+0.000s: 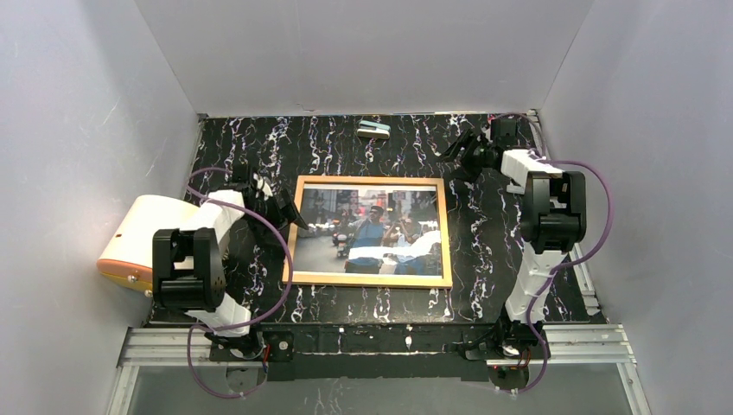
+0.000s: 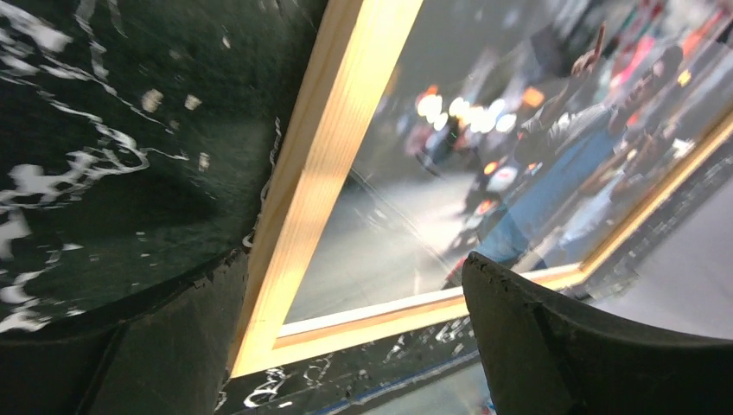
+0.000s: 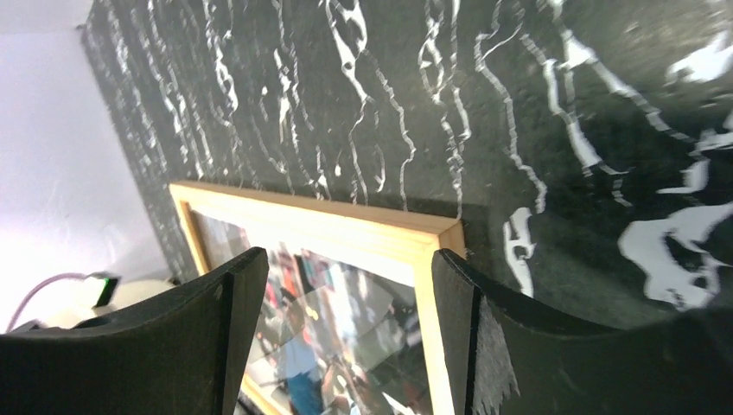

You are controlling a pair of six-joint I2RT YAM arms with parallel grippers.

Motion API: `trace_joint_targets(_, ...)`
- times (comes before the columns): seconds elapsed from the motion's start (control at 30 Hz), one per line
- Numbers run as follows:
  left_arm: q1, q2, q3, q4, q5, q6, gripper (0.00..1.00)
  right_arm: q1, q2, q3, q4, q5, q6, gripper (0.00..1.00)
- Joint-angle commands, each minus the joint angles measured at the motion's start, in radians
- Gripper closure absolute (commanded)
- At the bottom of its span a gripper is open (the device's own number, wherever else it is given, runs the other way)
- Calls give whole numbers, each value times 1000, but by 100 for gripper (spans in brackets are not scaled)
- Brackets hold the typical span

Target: Put the photo into the frame

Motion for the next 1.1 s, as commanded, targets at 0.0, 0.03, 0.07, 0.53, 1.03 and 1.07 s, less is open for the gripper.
trace_joint_targets(0.0,-6,-62,135,-135,-179,66,6,-7,-53,89,-150,190,-70,22)
trace_joint_targets(0.03,-6,-68,165,-155,-219,77,5,-10,-76,93,-178,247,-77,21)
trace_joint_targets(0.07,-6,-74,192,-171,-250,87,5,-10,-102,95,-205,293,-83,21)
trace_joint_targets(0.53,-10,-279,449,-90,-487,91,1,-7,-796,-229,-423,630,-135,6)
trace_joint_targets(1.03,-12,-483,395,-158,-703,62,2,-6,-1290,-229,-646,970,-117,1)
trace_joint_targets(1.07,-13,-493,390,-162,-703,59,2,-5,-1296,-219,-647,982,-125,1)
